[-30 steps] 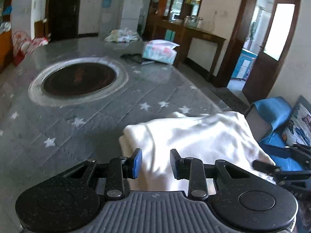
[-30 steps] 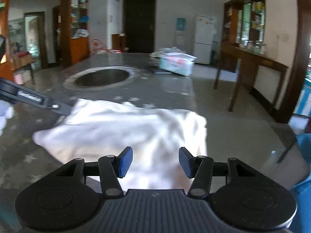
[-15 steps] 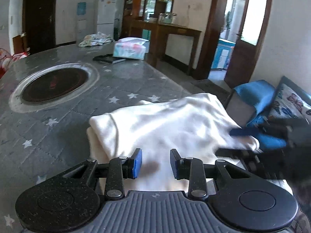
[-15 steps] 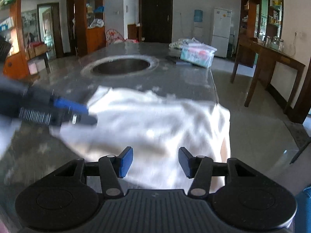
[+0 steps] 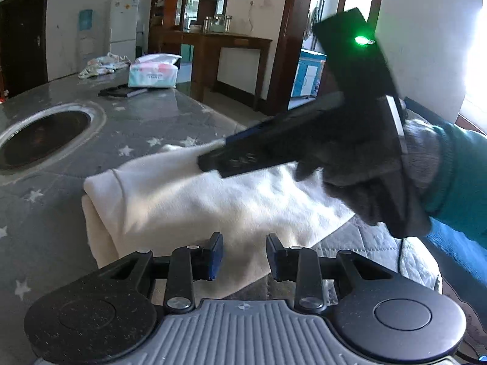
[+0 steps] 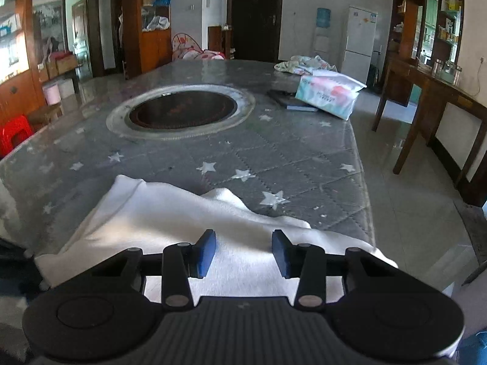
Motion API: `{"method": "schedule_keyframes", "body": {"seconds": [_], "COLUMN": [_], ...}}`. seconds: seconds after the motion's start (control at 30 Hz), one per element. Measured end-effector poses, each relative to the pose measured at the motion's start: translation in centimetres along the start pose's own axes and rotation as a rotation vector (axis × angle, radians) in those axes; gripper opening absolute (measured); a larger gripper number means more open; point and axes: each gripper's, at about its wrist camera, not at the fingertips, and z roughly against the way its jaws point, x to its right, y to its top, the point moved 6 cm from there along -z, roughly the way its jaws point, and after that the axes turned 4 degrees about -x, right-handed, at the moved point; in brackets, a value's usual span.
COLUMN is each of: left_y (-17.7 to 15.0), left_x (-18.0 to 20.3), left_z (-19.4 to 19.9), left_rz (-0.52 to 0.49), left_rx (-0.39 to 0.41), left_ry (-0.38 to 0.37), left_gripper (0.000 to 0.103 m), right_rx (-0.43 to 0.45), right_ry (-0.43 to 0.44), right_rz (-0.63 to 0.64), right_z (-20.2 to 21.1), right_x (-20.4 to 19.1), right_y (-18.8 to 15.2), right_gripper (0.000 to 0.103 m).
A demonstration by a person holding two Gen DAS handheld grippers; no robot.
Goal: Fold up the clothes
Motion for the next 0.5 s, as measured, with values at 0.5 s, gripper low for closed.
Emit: {"method": "schedule_keyframes", "body": {"seconds": [0.5], "left_y": [0.0], "left_x": [-3.6], "left_z": [1.6], "left_rz": [0.138], "left_rx": [0.027], "left_ry": [0.027], "left_gripper": [0.034], "right_rx": [0.025], "right_ry": [0.007], "right_rz": [-0.023], "right_z": [2.1], "right_x": [-0.5], "right_y": [-1.7], "right_gripper": [0.049]}}
